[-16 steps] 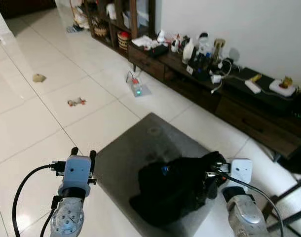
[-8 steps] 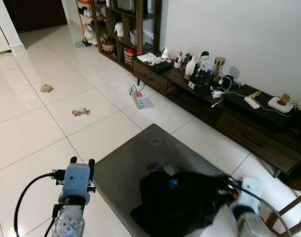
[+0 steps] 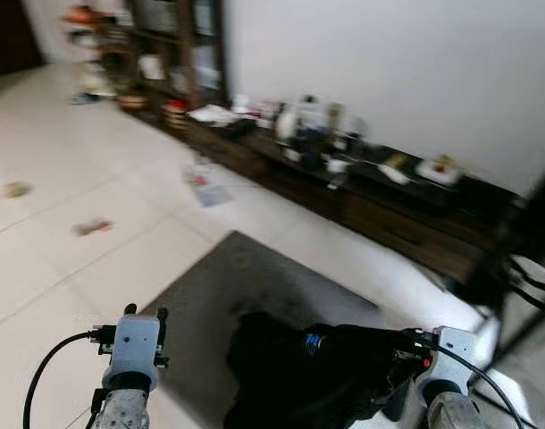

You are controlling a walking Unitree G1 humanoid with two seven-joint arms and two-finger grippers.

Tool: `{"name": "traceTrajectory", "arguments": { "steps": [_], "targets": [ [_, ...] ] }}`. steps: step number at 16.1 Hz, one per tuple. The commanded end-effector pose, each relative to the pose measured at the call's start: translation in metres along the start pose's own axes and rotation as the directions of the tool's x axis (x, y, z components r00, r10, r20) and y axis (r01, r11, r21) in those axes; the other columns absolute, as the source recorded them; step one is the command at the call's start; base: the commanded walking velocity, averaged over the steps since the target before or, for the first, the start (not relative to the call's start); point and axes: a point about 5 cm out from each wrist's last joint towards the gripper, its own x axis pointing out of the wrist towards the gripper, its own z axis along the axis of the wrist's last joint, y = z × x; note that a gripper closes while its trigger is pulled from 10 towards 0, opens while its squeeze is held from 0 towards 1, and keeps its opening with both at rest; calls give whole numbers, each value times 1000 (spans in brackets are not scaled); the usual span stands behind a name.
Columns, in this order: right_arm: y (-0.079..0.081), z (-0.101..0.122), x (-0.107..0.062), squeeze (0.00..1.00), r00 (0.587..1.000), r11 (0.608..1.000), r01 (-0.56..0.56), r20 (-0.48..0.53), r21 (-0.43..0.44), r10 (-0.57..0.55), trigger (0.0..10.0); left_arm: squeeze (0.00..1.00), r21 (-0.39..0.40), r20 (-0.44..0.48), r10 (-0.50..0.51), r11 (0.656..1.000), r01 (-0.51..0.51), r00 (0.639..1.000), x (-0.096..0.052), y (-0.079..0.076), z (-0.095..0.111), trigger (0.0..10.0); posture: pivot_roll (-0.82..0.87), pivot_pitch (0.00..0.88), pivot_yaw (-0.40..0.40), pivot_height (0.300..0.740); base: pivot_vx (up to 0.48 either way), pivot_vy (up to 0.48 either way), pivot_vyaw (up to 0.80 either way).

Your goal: Hang hanger

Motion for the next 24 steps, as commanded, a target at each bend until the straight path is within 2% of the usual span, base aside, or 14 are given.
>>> {"name": "traceTrajectory", "arguments": {
  "steps": [1, 7, 13, 24],
  "targets": [
    [0, 2, 0, 0, 1000, 1000, 8, 9, 7, -8, 10000, 0, -15, 6, 1, 1000, -1, 1000, 0, 1, 1, 10000, -7, 42, -34, 740, 0, 0, -800],
    [7, 5, 0, 0, 999, 1000, -30, 41, -1, 30, 10000, 0, -54, 6, 8, 999, -8, 1000, -2, -1, 2, 10000, 0, 64, -28, 740, 0, 0, -133],
    [12, 7, 1, 0, 996, 997, -72, 55, -17, 73, 10000, 0, -68, 8, 8, 998, -8, 1000, -4, -2, 4, 10000, 5, 82, -34, 740, -270, 0, 0],
    [14, 2, 0, 0, 996, 997, -80, 36, -22, 80, 10000, 0, -58, 0, 8, 998, -8, 1000, -6, -1, 3, 10000, 7, 90, -31, 740, -270, 0, 0]
  ]
}}
